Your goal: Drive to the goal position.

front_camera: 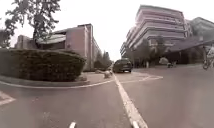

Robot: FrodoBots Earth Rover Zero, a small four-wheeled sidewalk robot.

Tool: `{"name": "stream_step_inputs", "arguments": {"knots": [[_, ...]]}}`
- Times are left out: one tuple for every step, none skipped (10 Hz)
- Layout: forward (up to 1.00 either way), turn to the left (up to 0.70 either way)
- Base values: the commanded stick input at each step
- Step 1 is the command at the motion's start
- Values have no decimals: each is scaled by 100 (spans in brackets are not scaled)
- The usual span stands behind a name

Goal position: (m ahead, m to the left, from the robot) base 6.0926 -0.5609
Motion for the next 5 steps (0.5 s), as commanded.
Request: {"name": "stream_step_inputs", "arguments": {"knots": [[70, 0], [70, 0], [70, 0], [70, 0], [70, 0]]}}
